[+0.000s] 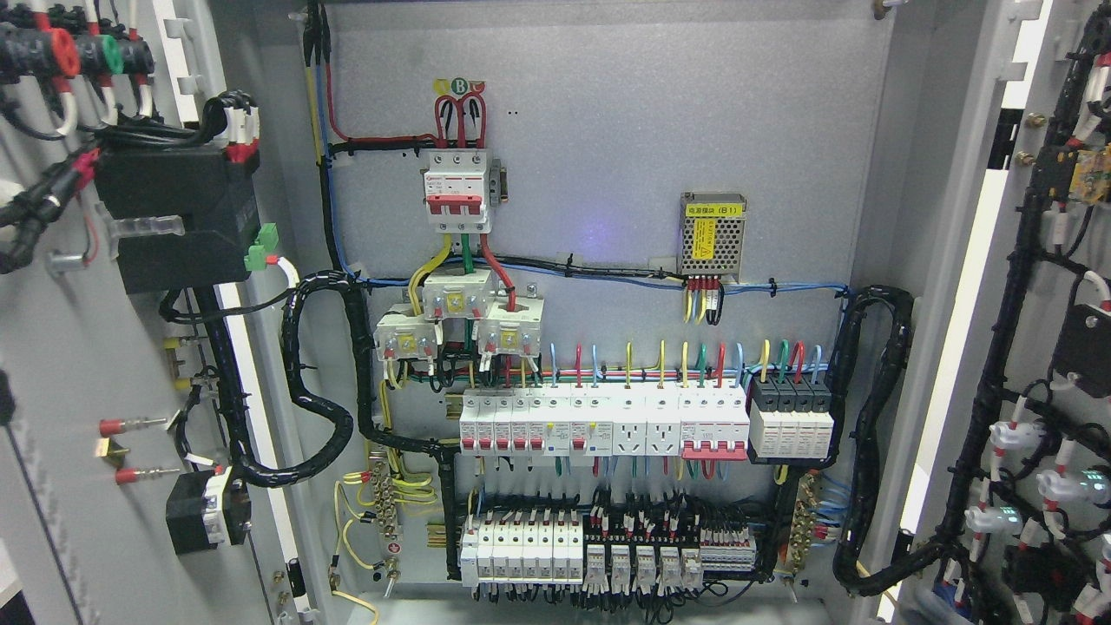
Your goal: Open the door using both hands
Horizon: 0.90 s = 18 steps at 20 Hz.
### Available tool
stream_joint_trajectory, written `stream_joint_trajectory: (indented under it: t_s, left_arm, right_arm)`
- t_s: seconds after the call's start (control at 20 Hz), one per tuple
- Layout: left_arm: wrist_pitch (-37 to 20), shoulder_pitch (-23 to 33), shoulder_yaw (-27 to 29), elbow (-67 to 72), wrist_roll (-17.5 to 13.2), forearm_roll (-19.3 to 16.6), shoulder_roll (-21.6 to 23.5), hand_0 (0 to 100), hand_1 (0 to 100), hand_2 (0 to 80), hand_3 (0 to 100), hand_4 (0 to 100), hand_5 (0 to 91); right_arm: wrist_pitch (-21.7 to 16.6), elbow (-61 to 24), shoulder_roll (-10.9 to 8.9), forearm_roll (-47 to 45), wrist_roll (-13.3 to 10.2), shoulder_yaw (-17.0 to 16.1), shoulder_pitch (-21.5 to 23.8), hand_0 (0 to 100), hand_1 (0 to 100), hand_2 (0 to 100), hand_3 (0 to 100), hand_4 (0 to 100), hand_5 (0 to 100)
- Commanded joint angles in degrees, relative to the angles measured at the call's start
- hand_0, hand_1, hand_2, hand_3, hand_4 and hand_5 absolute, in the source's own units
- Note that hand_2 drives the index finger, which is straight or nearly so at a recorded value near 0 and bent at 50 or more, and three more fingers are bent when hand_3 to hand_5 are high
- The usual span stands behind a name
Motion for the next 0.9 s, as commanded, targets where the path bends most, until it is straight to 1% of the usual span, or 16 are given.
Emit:
stream_joint_trajectory:
  t_s: [0.0,0.3,0.6,0.85]
  left_arm:
    - [-35.2,-0.3,6.6,-0.8,0.3,3.7,3.0,0,0,0.0,0,0,0.0]
    - [-35.8,1.5,12.0,-0.8,0.5,5.7,4.5,0,0,0.0,0,0,0.0]
    - [-35.6,1.6,16.4,-0.4,0.5,9.6,6.2,0,0,0.0,0,0,0.0]
    - [-33.5,0.2,19.2,2.3,0.5,12.5,8.9,0,0,0.0,0,0,0.0]
  right_arm:
    - [0.1,0.6,-0.28,-0.1,-0.1,-5.0,0.1,38,0,0,0,0,0]
    - [0.0,1.3,-0.02,-0.5,-0.2,-8.0,2.3,38,0,0,0,0,0]
    - [-0.1,1.3,0.34,-1.6,-0.2,-11.0,4.1,38,0,0,0,0,0]
    - [-0.1,1.6,0.34,-2.7,-0.2,-13.2,4.9,38,0,0,0,0,0]
